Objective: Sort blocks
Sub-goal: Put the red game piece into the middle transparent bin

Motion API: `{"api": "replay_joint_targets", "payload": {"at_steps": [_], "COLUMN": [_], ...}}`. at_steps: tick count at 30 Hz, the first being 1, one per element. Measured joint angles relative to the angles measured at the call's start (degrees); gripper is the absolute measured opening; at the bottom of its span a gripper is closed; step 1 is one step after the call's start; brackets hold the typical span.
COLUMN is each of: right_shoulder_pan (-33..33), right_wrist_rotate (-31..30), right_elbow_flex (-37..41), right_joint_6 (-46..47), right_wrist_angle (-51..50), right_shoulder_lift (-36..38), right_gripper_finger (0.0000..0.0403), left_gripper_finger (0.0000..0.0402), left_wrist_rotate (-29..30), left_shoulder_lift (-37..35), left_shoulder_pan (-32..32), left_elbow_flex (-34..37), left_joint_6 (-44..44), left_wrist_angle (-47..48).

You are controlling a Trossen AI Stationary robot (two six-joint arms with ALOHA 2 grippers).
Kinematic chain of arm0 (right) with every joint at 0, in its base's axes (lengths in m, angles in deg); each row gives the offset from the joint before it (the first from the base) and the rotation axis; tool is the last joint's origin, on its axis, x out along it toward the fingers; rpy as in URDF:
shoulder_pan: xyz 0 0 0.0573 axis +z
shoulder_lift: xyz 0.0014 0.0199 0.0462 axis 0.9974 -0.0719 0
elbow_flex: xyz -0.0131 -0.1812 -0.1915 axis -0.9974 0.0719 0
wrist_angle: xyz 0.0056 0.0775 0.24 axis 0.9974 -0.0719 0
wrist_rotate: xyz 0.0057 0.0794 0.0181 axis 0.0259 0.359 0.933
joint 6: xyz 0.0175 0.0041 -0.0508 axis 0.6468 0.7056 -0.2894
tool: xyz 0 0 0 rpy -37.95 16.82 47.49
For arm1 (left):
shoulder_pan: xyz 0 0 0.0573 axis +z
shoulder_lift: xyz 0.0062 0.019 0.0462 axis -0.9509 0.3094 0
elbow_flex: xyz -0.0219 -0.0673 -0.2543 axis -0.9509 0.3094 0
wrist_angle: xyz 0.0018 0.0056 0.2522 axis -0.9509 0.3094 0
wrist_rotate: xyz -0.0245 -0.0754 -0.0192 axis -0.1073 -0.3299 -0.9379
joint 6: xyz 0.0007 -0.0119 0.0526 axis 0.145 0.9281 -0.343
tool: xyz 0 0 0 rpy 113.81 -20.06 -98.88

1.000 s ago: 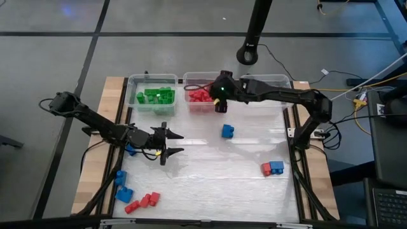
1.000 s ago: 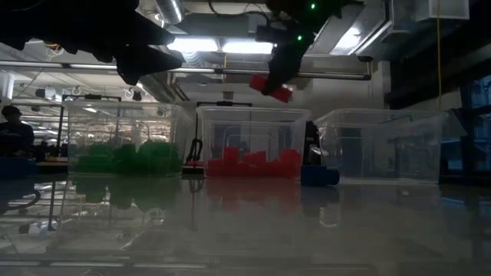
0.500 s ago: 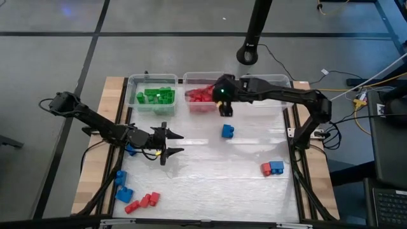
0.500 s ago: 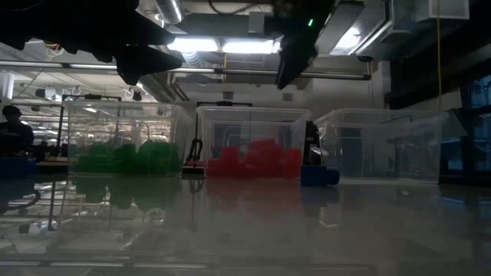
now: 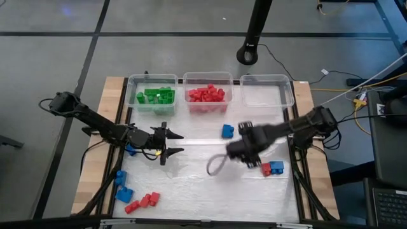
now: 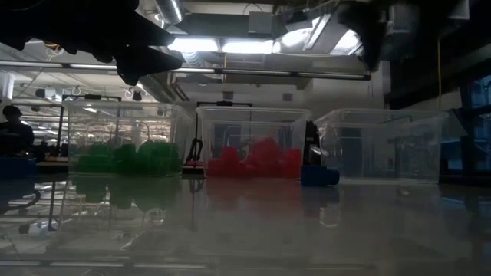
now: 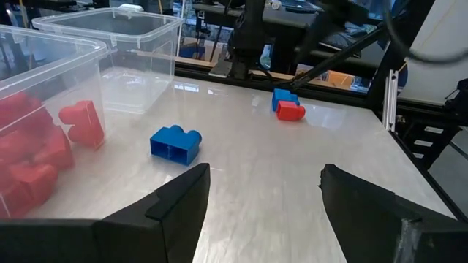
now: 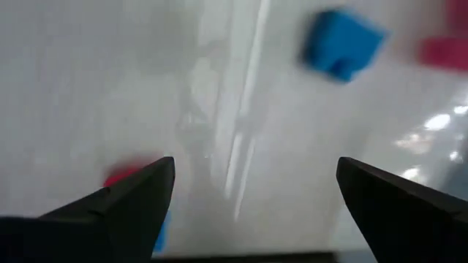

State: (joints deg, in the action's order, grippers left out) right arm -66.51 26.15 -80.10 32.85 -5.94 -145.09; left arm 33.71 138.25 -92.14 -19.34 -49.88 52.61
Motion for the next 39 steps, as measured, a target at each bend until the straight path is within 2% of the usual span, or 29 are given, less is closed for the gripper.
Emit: {"api": "replay_joint_targets", "payload": {"at_steps": [6, 14, 24, 39], "right_shoulder_pan": [8.8, 15.3, 15.9, 15.9], "right_wrist_rotate": [6.6, 14.9, 14.6, 15.0], "right_elbow_flex": [9.3, 21.2, 29.3, 35.9], "right_joint_6": [7.4, 13.7, 17.5, 17.4], "right_wrist_angle": [1.4, 11.7, 16.7, 24.7], "right_shoulder_lift": [0.1, 0.1, 0.1, 0.1], "right_gripper_finger": [0.0380, 0.0380, 0.0380, 0.0380], "left_gripper_finger": [0.0245, 0.0245, 0.0245, 0.0245], "left_wrist_rotate": [0.0, 0.0, 0.0, 0.0], "left_shoulder_lift": [0.0, 0.0, 0.0, 0.0], "left_shoulder_pan": [0.0, 0.0, 0.0, 0.0], "left_elbow_flex": [0.0, 0.0, 0.0, 0.0], "left_joint_6": [0.4, 1.2, 1.0, 0.3], "left_wrist_angle": [-0.2, -0.4, -0.2, -0.2]}}
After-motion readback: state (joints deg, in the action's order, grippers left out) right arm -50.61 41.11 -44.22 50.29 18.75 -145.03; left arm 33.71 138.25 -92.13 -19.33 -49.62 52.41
